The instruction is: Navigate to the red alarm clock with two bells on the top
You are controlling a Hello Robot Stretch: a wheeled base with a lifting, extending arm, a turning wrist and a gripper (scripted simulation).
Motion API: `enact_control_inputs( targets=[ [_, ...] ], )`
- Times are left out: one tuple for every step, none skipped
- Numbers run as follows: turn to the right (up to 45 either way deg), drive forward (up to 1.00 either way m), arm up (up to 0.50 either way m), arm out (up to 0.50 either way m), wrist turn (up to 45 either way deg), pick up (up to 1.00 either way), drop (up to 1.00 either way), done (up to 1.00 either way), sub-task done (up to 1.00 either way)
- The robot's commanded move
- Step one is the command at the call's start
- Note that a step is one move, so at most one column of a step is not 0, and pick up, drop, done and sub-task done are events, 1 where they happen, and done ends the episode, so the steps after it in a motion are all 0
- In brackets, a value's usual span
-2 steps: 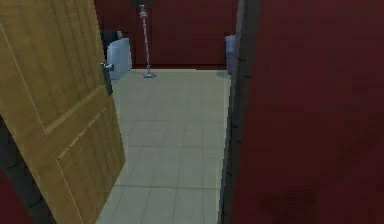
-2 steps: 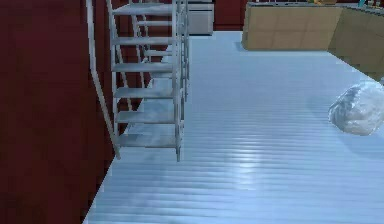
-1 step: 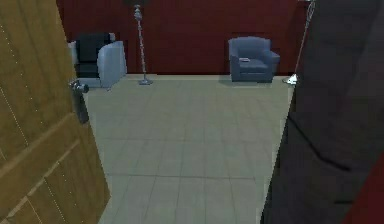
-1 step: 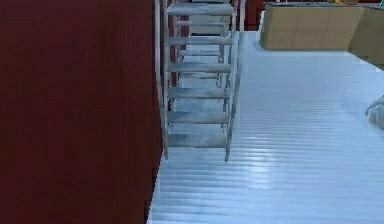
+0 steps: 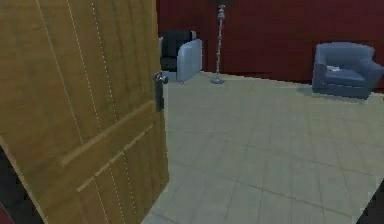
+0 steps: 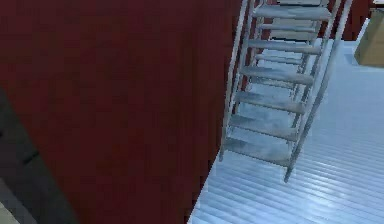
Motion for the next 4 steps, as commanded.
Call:
enact_control_inputs(
  targets=[
    [0.0,0.35,0.0,0.0,0.0,0.0,0.0,0.0,0.0],
    [45.0,0.0,0.0,0.0,0.0,0.0,0.0,0.0,0.0],
    [21.0,0.0,0.0,0.0,0.0,0.0,0.0,0.0,0.0],
    [0.0,0.4,0.0,0.0,0.0,0.0,0.0,0.0,0.0]
  ],
)
